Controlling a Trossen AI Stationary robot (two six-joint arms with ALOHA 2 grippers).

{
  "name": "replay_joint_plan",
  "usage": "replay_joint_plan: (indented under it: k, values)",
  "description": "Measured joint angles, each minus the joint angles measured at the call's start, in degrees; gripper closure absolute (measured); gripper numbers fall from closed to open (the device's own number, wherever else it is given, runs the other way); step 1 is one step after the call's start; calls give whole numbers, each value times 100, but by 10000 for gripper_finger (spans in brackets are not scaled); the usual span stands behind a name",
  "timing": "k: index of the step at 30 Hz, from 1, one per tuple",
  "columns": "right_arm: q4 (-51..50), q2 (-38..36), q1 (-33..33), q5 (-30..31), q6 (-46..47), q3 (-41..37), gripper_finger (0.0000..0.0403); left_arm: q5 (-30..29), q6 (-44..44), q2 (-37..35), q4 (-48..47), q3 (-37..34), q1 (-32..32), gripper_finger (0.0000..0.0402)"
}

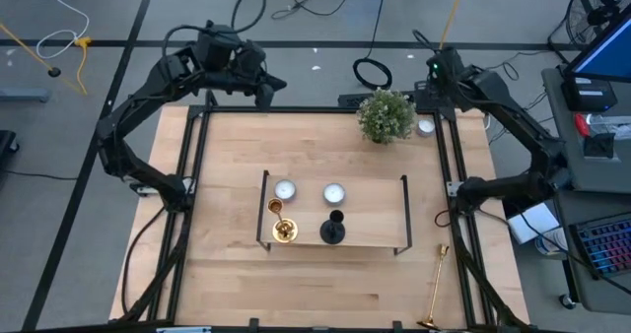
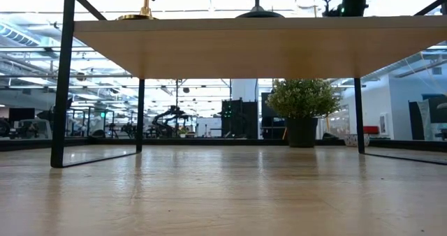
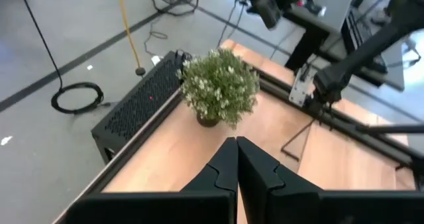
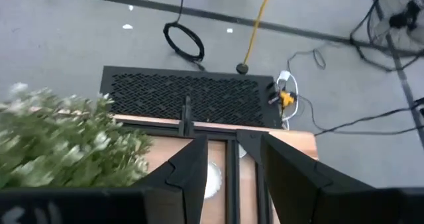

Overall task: Pick & Place candle stick holders
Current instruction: Put the white red scented candle on the shelf

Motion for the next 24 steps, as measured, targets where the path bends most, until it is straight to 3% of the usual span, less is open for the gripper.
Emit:
replay_joint_plan:
  k: [7,12,24]
  values:
    - [234,434,-313,-324,21,-346,268,-8,301,3,-242,-7,2,380]
    - [248,697,-442,-474,56,-550,272,-6,430,3,-278,-7,-5,394]
    - [414,743,-476,-720,-173,-824,314,-8,549,3,-286,-7,28,387]
